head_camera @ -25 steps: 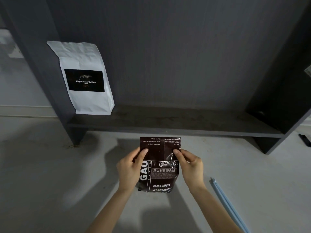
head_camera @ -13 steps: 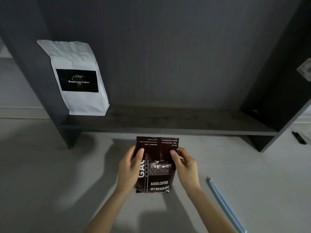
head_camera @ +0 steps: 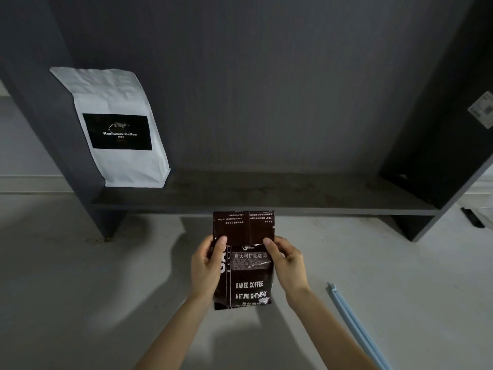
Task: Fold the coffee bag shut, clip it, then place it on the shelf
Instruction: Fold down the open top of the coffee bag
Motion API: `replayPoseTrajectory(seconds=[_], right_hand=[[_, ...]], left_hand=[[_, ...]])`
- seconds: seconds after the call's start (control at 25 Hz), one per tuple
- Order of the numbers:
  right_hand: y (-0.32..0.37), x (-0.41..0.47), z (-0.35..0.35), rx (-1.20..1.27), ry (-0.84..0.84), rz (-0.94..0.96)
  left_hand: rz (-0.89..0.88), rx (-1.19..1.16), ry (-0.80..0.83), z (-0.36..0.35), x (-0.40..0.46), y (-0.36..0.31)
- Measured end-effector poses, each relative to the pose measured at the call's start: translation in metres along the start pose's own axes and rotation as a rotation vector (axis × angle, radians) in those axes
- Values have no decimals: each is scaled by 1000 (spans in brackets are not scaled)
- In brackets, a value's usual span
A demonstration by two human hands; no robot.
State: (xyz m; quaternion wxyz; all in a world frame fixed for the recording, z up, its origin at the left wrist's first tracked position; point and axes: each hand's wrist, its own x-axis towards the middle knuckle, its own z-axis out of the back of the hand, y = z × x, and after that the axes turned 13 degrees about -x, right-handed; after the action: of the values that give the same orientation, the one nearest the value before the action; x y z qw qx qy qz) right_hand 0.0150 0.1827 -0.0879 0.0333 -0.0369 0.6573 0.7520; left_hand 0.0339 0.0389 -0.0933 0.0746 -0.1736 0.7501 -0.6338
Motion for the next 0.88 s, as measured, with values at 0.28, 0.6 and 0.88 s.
replayPoseTrajectory(seconds=[0.28, 0.6, 0.88], right_hand=[[0, 38, -14, -31, -38, -117], [0, 47, -16, -64, -18, -149], [8, 38, -10, -173, -48, -52]], left_hand=[[137, -37, -161, -5, 36, 9], [155, 178, -129, -5, 50, 13], [-9, 292, -30, -10, 34, -8]])
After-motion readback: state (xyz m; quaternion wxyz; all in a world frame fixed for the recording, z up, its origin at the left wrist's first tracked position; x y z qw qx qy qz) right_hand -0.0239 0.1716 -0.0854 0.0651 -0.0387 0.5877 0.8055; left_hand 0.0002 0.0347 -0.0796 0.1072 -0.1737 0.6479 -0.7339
